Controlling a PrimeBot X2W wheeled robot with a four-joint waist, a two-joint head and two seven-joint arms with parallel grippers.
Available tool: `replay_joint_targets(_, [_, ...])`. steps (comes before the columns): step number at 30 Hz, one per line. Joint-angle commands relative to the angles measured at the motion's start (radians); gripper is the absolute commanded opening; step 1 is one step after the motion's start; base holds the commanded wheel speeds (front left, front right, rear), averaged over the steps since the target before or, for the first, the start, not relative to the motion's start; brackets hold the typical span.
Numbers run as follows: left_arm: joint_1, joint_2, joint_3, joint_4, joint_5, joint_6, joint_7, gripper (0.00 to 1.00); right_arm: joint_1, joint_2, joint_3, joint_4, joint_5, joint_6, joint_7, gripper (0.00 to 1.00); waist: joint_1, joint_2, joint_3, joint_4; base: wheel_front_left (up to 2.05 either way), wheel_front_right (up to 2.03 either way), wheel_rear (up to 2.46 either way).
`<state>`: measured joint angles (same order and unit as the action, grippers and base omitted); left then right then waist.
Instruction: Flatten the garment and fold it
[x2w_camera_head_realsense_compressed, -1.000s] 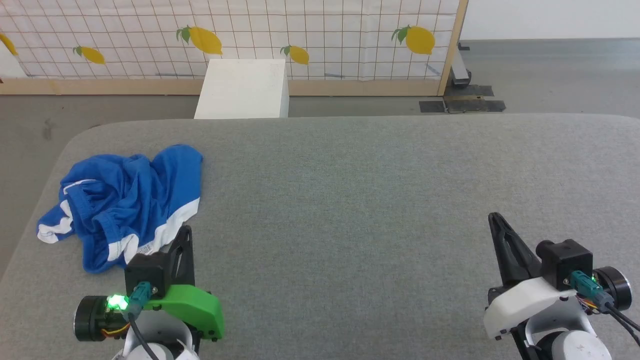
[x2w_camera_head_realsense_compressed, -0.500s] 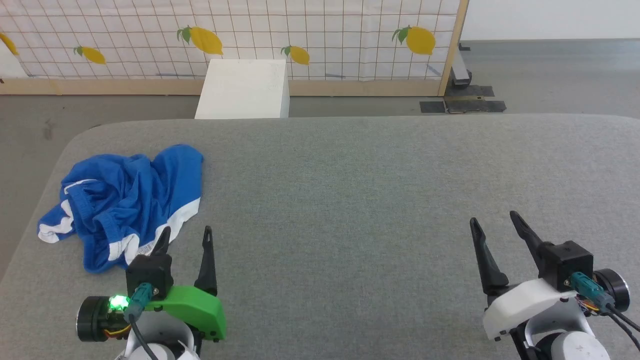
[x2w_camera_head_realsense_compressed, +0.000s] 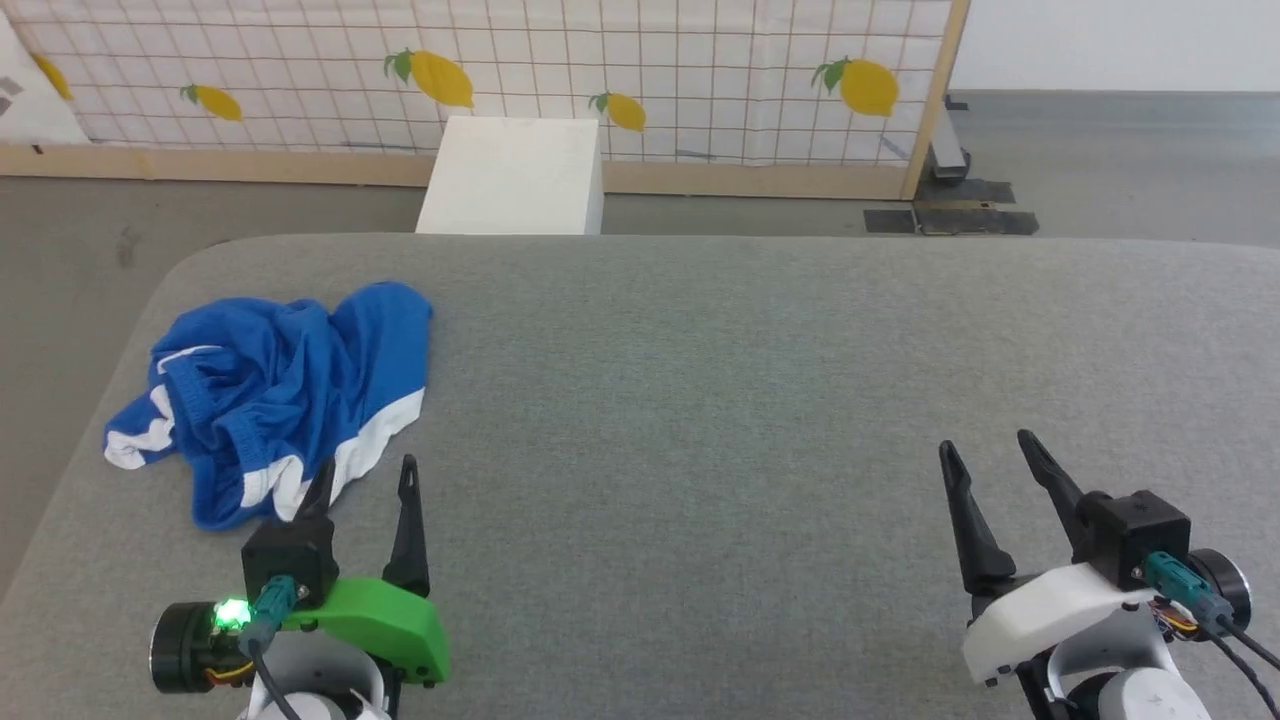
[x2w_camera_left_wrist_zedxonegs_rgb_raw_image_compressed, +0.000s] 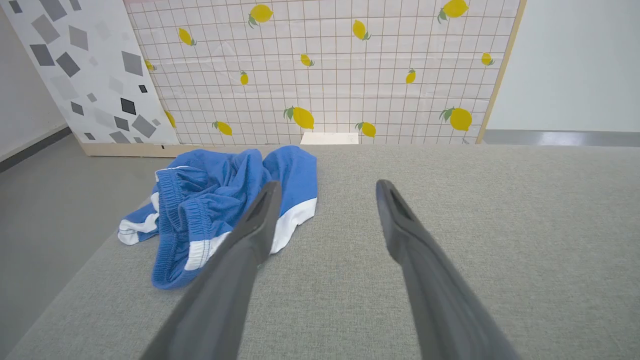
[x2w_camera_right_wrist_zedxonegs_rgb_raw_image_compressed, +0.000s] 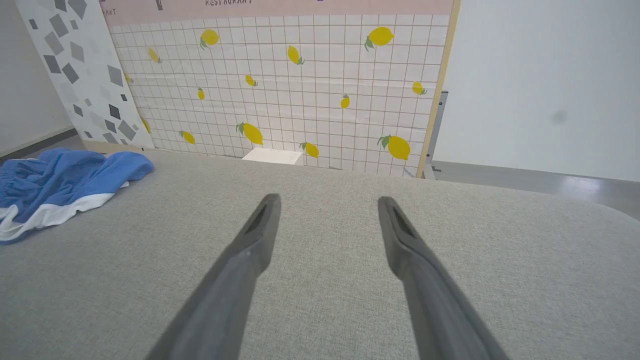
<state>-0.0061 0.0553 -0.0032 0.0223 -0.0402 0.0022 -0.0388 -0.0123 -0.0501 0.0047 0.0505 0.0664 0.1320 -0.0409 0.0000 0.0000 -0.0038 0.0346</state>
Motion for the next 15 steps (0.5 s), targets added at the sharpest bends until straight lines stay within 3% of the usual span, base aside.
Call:
replay_joint_targets(1, [0.015,-0.001,0.006,0.004,-0.013,0.007,-0.014,1.00,0.019,0.000,0.005,0.008,0.013,0.000,-0.011,1.00,0.0000,0.0000,-0.001,0.012,0.00,0.00,0.00])
replay_joint_targets(15, [0.032,-0.002,0.009,0.012,-0.030,0.016,-0.043,1.00,0.033,0.000,0.013,0.042,0.053,0.000,-0.040,1.00,0.0000,0.0000,-0.007,0.109,0.00,0.00,0.00])
